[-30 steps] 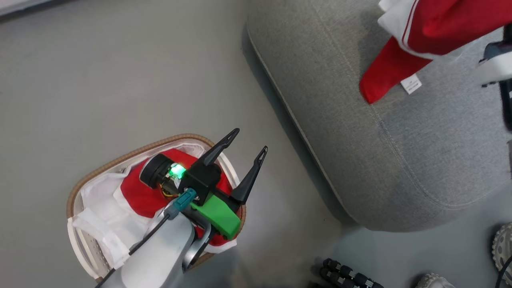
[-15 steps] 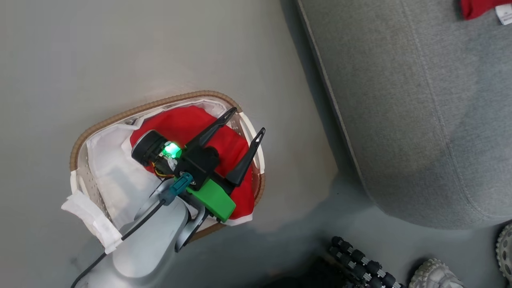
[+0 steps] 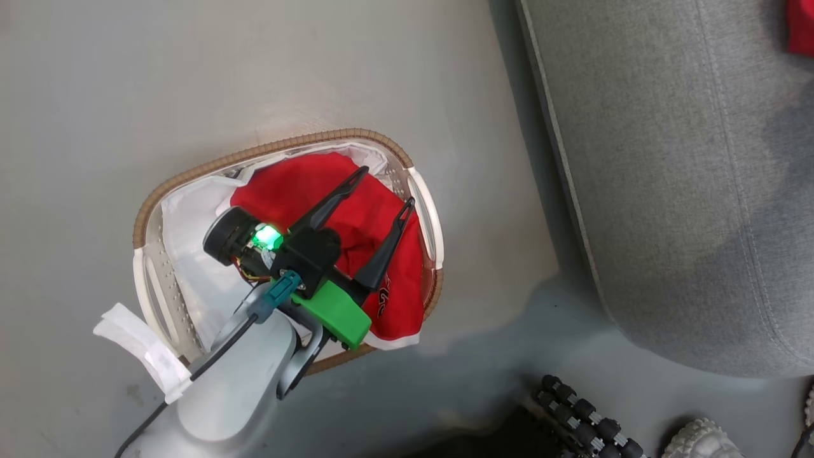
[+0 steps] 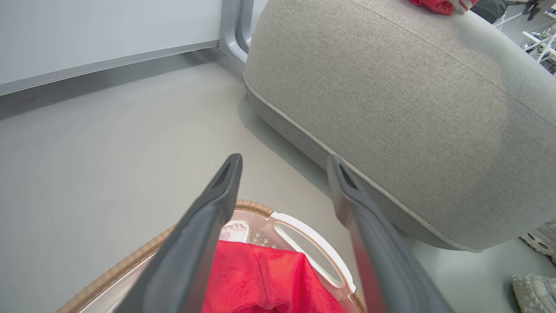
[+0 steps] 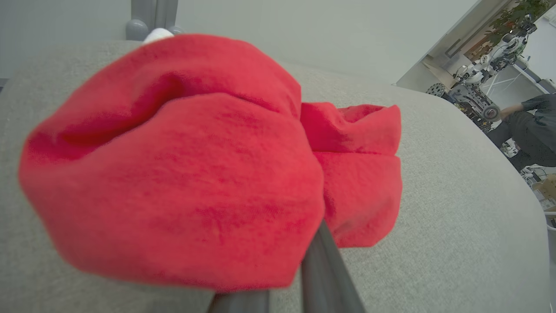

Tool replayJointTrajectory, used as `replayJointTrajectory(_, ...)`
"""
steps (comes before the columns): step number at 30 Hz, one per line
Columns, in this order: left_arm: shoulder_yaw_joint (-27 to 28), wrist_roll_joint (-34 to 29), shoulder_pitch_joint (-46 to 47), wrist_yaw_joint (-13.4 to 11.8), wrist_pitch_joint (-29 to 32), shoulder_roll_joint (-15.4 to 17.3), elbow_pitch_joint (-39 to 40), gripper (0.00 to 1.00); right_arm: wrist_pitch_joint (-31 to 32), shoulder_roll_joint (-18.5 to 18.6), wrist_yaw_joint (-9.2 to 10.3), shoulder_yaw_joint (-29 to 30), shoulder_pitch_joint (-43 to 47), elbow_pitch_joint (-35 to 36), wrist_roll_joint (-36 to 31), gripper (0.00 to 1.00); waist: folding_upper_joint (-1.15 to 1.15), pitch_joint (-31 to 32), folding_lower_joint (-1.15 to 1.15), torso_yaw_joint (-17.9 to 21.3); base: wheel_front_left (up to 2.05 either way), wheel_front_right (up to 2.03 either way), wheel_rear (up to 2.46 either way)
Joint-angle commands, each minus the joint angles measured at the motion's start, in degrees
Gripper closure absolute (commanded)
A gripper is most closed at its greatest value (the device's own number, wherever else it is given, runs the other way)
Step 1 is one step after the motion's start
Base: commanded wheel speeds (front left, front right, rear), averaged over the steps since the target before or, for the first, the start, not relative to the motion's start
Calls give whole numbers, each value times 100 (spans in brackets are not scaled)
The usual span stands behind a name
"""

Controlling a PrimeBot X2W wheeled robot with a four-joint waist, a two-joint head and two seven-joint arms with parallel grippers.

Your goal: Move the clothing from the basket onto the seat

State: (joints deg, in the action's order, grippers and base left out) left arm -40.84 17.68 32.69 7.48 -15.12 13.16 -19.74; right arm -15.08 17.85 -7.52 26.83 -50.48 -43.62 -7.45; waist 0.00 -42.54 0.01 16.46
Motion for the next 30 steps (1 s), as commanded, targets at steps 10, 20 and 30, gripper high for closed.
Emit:
replayJointTrajectory(10,151,99,-268,2,-5,-114,-193,0,-13,-262,6,218,722,279,-30,0,0,570,-1,-28,0,0,0)
replayJointTrajectory(20,576,-11,-633,2,-5,-247,-244,0,-13,-589,6,-109,1496,829,66,0,0,1243,-1,-197,0,0,0)
replayJointTrajectory(30,1735,-394,-1114,-58,-4,-557,-199,0,-13,-960,5,-1333,2016,1506,525,0,0,1803,-1,-540,0,0,0)
